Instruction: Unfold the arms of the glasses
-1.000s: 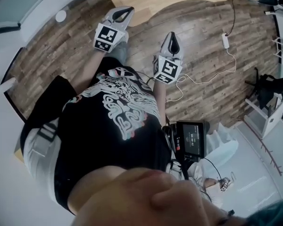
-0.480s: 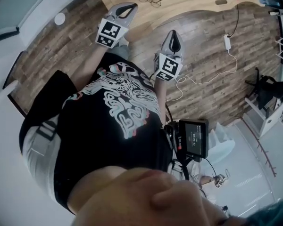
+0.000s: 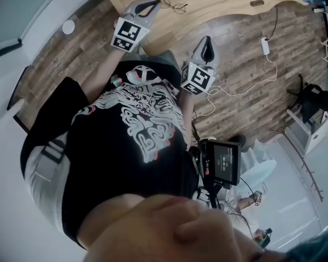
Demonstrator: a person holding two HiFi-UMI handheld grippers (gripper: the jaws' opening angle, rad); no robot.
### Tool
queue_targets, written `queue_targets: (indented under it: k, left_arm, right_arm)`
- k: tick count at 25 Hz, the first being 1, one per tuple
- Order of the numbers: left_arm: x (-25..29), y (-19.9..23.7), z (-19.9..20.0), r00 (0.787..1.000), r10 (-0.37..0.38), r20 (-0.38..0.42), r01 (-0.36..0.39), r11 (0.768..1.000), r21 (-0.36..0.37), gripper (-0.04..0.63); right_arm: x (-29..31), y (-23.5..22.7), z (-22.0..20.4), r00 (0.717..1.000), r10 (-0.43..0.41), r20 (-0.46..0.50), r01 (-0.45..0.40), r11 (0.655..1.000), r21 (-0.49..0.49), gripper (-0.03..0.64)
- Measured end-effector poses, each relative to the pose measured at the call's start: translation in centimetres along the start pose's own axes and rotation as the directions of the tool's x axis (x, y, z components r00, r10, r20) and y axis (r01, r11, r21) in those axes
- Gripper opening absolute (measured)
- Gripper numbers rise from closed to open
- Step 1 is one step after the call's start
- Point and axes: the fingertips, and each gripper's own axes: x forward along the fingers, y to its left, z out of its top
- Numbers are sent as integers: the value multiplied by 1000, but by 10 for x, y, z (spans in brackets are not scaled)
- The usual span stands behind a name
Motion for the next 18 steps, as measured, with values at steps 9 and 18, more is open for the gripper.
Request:
queue_targets:
  k: [9, 18]
  left_arm:
    - [15, 16, 5, 1000, 14, 24, -14, 1000, -7, -11]
    - [34, 26, 12, 999, 17, 31, -17, 1000, -1, -11]
  right_arm:
    - [18, -1, 15, 999, 7, 33, -7, 1000, 4, -2]
    - [42, -12, 25, 998, 7, 56, -6, 1000, -16, -2]
